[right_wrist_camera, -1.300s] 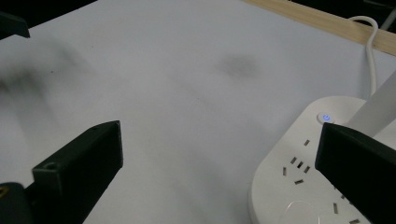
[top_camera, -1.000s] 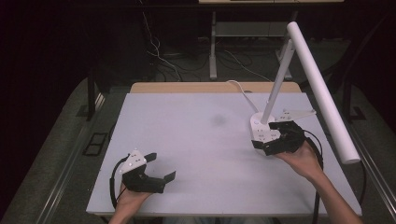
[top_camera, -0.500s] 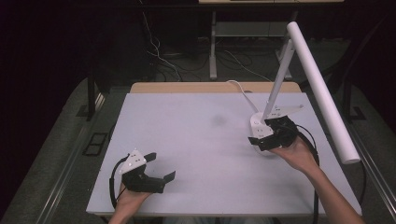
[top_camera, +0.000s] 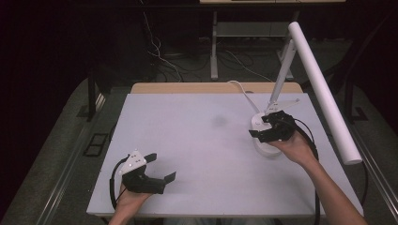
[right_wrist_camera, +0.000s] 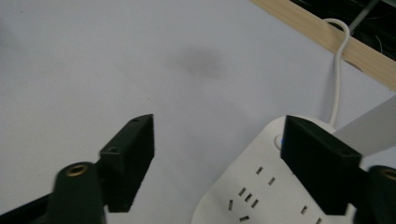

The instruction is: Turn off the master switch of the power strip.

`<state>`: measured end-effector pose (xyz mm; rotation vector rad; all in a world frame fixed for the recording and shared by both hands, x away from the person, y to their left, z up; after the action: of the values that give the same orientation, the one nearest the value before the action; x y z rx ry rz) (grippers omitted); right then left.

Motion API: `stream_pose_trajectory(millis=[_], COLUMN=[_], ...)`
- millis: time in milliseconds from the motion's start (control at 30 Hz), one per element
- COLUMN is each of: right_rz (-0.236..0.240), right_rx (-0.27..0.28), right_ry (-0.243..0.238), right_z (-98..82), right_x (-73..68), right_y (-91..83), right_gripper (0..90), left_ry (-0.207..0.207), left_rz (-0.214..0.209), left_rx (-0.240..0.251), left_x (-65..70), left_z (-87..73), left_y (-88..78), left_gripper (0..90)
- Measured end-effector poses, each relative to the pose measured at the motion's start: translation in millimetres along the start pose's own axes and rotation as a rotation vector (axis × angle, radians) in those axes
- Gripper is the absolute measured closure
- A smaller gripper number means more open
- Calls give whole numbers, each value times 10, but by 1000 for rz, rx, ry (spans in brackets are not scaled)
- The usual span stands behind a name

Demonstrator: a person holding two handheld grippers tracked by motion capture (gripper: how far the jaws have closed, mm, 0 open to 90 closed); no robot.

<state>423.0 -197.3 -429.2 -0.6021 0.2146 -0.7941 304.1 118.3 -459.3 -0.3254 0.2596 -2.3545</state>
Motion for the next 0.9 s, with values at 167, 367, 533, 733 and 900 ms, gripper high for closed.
stream_pose_trajectory(millis=[167,367,533,733,900], right_rz=[-25,-74,-87,-102,-118], right_rx=[-5,-8,-18,-30,-43], right_ry=[-7,-46,-63,-73,-78], right_z=[-10,-11,-13,-9,-29], right_x=[68,152,184,241,273], right_y=[31,79,142,216,283], right_gripper=[412,652,782,892,893], left_ry=[1,-1,-7,-5,-5], left_rz=[-1,-2,-1,-3,-2], left_rx=[-3,-1,4,1,2], left_x=[2,1,-8,-12,-18], left_z=[-4,-3,2,-1,1], left_y=[0,-16,-20,-17,-18], left_gripper=[0,0,0,0,0])
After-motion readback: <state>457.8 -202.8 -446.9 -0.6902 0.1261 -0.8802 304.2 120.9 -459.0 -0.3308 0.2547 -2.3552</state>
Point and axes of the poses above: each handheld gripper's, and its own axes: y roughly forward along the jaws, z roughly out of its top, x roughly to its right, the point moved 10 cm from there along y, roughly forward along the jaws, and after that the axes turned 8 degrees about x, right-handed, at the moved point
